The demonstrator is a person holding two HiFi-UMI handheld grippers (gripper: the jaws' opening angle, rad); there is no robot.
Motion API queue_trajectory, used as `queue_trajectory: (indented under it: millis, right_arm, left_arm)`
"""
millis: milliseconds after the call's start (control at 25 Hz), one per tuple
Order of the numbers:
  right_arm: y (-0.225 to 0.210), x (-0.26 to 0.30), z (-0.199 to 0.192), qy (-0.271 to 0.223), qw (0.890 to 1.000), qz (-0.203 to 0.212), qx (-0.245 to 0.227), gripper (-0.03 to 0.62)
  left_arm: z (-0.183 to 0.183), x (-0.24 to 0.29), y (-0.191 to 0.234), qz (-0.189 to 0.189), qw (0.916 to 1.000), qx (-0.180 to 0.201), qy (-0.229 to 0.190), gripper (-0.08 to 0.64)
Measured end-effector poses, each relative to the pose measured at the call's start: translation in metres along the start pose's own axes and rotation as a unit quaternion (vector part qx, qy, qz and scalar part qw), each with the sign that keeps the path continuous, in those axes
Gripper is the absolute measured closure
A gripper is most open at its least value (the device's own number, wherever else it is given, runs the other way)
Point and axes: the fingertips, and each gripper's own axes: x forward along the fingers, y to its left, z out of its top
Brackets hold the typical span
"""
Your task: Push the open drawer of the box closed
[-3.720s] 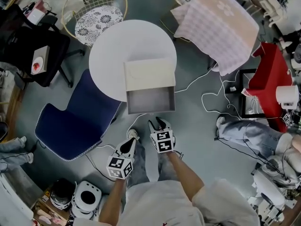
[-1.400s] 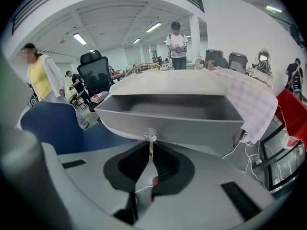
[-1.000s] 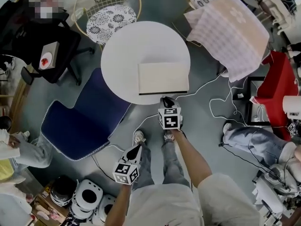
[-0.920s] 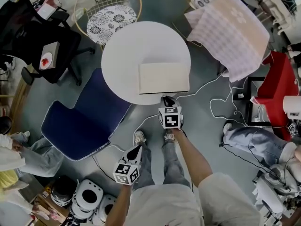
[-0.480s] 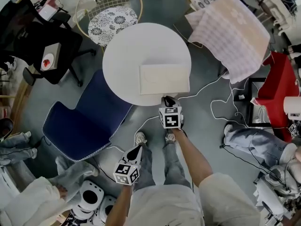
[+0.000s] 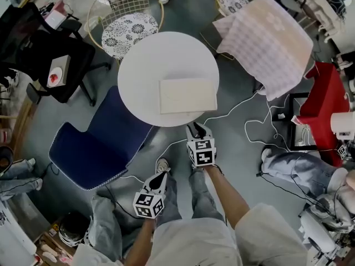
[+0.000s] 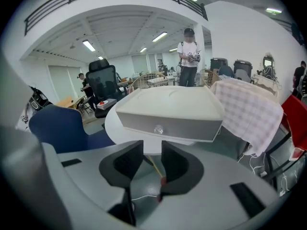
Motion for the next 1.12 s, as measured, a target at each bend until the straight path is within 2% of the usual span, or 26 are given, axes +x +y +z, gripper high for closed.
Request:
queue_trajectory:
  millis: [160, 640, 920, 1120]
  right_arm:
    - [0.01, -0.027, 0.003, -0.02, 0.999, 0.009, -0.032, 0.468]
    - [0.011, -0.094, -0.013, -0.019, 0.997, 0.028, -0.064, 0.472]
    - [0.001, -0.145, -0.005, -0.06, 0.995, 0.042, -0.069, 0.544]
    - [-0.018, -0.178, -0.014, -0.074, 0.994, 0.047, -0.067, 0.569]
  left_arm:
    - [0.006, -0.002, -0.01, 0.001, 0.9999, 0.002, -0.012, 0.548]
    - [0.046, 0.003, -0.033, 0.016, 0.9979, 0.022, -0.059, 0.548]
    - [0.062, 0.009, -0.066, 0.025, 0.9958, 0.038, -0.079, 0.548]
    - [0.062, 0.015, -0.098, 0.03, 0.9938, 0.026, -0.103, 0.548]
